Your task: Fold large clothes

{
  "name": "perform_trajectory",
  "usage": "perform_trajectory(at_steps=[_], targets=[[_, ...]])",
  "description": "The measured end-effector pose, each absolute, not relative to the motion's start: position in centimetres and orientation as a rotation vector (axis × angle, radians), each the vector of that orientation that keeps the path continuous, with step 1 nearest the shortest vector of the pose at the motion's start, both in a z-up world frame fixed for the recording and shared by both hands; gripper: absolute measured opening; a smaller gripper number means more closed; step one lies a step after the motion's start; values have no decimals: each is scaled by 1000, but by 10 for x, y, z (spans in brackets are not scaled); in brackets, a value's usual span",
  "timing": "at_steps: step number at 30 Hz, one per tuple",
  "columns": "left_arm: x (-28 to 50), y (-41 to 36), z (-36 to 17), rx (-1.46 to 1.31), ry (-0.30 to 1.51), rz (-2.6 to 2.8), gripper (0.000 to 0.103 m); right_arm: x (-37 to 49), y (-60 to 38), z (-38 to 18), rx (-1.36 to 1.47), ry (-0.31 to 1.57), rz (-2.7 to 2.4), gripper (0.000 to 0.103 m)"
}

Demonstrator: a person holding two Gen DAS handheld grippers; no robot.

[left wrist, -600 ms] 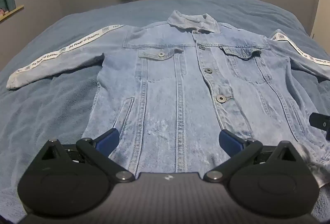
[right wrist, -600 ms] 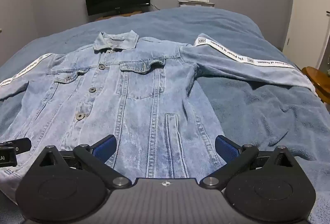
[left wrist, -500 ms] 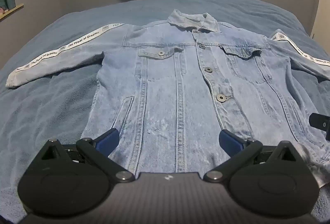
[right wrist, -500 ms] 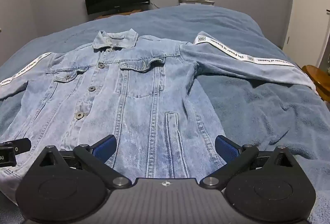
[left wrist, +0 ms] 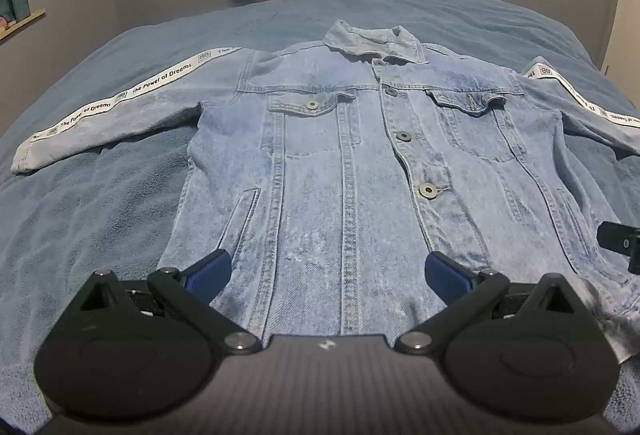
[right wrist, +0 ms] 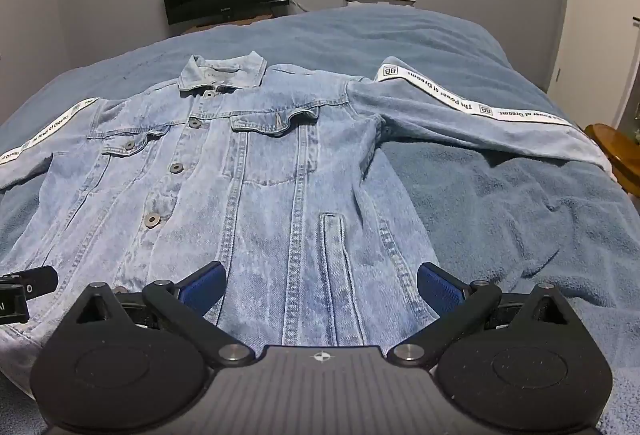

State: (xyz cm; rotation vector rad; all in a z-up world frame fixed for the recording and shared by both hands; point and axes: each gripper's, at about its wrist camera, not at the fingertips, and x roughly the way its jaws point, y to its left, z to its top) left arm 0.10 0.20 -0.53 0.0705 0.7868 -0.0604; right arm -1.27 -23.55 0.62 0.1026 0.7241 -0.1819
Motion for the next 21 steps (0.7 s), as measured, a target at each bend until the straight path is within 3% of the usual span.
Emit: perform_trajectory(at_steps=[21], targets=[[4, 3, -6, 68, 810, -45, 103, -14, -235, -5, 97, 741, -189, 103]])
